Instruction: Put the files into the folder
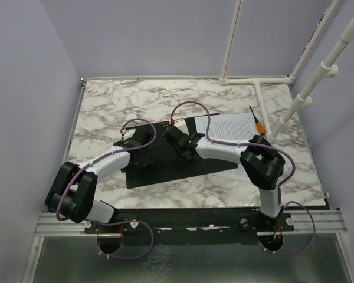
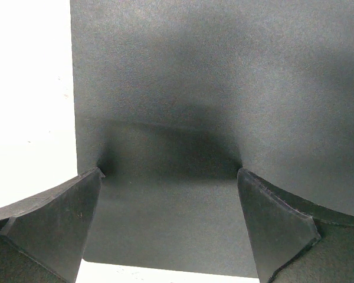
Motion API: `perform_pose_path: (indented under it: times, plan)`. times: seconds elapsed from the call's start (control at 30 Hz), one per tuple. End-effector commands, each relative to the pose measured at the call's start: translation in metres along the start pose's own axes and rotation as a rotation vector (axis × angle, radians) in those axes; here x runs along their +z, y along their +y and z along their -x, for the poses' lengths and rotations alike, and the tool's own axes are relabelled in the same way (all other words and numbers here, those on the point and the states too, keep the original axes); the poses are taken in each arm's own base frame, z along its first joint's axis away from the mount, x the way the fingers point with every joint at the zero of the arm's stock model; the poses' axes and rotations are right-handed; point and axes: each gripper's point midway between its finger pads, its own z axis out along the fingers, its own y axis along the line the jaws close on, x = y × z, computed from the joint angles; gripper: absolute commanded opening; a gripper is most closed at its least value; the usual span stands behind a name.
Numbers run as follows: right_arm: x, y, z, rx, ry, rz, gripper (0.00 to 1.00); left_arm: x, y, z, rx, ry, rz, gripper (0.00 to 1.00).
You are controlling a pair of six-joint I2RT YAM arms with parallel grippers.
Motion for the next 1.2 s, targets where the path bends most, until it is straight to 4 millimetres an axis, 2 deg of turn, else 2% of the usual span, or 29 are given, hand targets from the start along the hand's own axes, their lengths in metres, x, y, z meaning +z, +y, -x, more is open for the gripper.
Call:
perform_pose_path:
  times: [0.0,0.4,0.77,0.97,1.17]
  plan:
    - [0.013,-0.026,-0.038,-0.076,0.110,-0.094,0.00,0.009,0.013,-0.018,0.020,0.048,0.055,0.99]
    - [0.019,-0.037,-0.059,-0.100,0.145,-0.137,0.01,0.015,0.017,-0.025,0.032,0.077,0.077,0.99]
    - [0.024,-0.057,-0.077,-0.130,0.173,-0.227,0.01,0.019,0.021,-0.032,0.046,0.101,0.101,0.99]
    - [0.024,-0.062,-0.074,-0.135,0.164,-0.264,0.01,0.022,0.022,-0.034,0.051,0.112,0.109,0.99]
    - [0.018,-0.066,-0.056,-0.118,0.124,-0.279,0.01,0.023,0.023,-0.036,0.055,0.122,0.115,0.99]
